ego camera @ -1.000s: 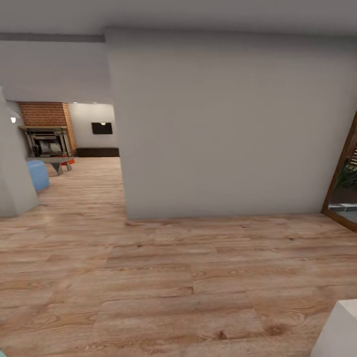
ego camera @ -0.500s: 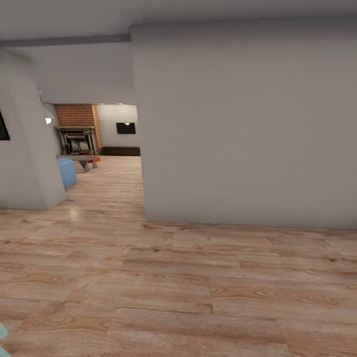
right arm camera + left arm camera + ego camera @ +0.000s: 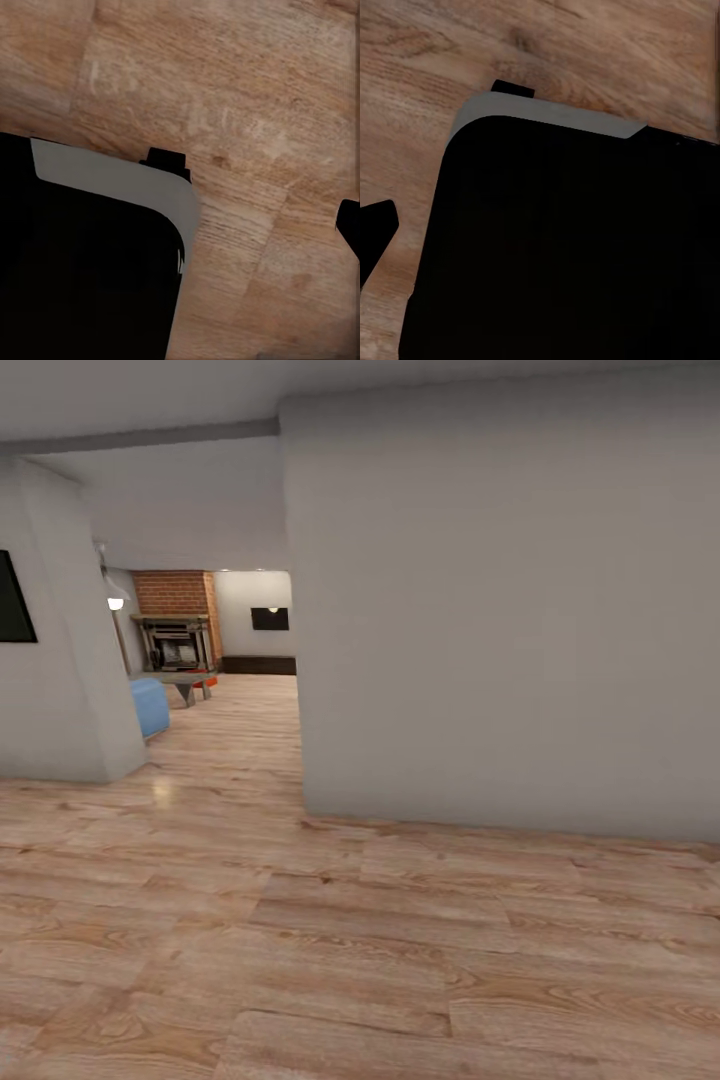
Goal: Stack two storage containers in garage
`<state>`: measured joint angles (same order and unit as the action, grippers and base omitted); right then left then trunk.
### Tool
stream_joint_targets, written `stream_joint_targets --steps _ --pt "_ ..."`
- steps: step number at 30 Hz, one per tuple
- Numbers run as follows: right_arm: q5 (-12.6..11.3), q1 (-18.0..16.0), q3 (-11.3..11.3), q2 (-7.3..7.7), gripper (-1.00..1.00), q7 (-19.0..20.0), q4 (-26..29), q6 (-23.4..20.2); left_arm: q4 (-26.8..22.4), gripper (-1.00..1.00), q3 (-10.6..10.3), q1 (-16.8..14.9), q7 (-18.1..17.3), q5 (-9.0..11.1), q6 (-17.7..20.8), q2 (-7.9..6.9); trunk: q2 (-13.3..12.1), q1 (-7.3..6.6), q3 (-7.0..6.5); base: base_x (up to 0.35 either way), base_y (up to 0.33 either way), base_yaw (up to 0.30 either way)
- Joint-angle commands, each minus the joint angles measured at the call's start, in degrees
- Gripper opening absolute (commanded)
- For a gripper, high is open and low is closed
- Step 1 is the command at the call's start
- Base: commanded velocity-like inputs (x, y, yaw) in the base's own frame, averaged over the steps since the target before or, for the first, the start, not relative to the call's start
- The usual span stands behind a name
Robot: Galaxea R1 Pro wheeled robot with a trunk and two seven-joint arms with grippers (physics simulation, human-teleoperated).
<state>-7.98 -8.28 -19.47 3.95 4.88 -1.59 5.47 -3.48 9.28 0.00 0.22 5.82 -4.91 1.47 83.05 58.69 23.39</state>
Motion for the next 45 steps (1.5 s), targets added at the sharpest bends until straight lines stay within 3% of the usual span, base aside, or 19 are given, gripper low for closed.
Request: stream_joint_targets --steps 1,13,36,45 --pt "-0.62 -0.07 -0.4 -0.01 1.0 0.3 -0.17 0.34 -0.04 1.0 -0.03 0.0 0.03 0.59 -0.1 0.02 0.03 0.03 0.05 0.325 0.0 0.0" --pt "-0.16 -0.07 -0.72 -0.07 1.0 0.35 -0.17 0.19 -0.04 1.0 -0.04 0.0 0.03 0.59 -0.1 0.02 0.03 0.03 0.05 0.325 0.0 0.012" --pt "-0.46 -0.07 -0.49 -0.01 1.0 0.3 -0.17 0.24 -0.04 1.0 0.03 0.0 0.04 0.57 -0.1 0.02 0.03 0.03 0.05 0.325 0.0 0.253" --pt "-0.46 -0.07 -0.4 0.0 1.0 0.3 -0.17 0.32 -0.04 1.0 0.02 0.0 0.04 0.55 -0.1 0.02 0.03 0.03 0.05 0.325 0.0 0.066"
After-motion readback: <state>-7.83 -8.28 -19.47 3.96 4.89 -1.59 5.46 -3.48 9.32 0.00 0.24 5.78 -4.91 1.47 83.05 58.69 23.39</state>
